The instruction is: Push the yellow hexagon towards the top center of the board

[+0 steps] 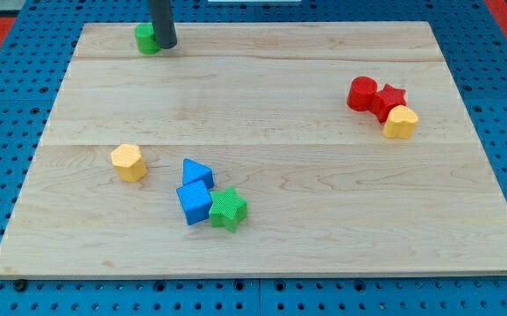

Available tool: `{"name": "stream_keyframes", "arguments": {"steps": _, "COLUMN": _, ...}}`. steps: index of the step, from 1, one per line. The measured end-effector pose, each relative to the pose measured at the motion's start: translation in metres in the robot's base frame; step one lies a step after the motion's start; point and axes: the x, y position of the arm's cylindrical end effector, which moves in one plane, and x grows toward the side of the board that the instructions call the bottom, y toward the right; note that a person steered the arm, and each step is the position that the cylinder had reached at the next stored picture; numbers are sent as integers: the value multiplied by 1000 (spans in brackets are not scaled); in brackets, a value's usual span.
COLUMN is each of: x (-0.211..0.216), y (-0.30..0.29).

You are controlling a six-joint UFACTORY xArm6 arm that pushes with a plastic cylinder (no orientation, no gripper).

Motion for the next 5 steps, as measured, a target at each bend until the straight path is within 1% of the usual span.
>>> {"name": "stream_keyframes", "arguments": {"steps": 1, "x": 3, "y": 47}}
{"name": "stream_keyframes", "arguments": {"steps": 2, "x": -2, "y": 128}}
{"name": "stream_keyframes", "arguments": {"steps": 3, "x": -9, "y": 179}}
{"name": "stream_keyframes", "arguments": {"steps": 5, "x": -9, "y": 180}}
